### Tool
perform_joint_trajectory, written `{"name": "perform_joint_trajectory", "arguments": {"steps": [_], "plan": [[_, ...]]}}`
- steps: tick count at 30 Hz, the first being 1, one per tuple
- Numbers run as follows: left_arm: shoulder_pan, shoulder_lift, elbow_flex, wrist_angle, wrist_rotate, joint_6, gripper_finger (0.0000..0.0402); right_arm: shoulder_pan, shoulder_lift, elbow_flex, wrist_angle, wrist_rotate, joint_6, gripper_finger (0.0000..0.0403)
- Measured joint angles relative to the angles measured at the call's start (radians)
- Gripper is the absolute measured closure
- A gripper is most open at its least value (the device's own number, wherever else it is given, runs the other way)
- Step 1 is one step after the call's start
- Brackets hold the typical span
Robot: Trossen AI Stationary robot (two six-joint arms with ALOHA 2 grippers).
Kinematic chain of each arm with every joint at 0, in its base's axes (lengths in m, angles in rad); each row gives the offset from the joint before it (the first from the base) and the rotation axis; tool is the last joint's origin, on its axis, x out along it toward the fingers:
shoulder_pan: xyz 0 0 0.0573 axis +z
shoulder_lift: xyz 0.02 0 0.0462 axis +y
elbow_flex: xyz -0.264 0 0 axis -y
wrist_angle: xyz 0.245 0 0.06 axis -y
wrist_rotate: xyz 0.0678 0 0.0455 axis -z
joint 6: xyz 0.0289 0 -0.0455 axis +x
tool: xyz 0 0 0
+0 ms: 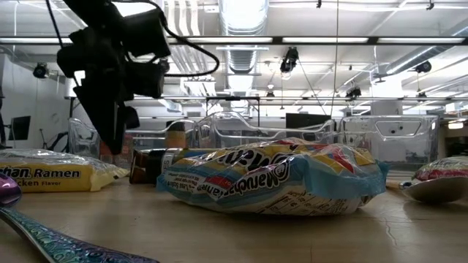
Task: Pick & Place Food Item
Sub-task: Put the yellow noodle pack into the middle transparent bin
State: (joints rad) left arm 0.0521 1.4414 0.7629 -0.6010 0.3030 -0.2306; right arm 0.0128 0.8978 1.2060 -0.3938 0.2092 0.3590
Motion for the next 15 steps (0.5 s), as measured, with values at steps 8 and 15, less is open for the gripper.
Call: {"name": "perform_joint_trajectory", "arguments": {"steps": [8,15], "plan": [[0.000,0.084,0.019,0.022,0.000,0.023,0.0213,0.003,0.000,0.000,-0.009,-0.005,0.000,0.0076],[0.018,0.111,0.028,0.035,-0.015,0.025,0.0213,0.003,0.000,0.000,-0.021,-0.008,0.000,0.0076]]}}
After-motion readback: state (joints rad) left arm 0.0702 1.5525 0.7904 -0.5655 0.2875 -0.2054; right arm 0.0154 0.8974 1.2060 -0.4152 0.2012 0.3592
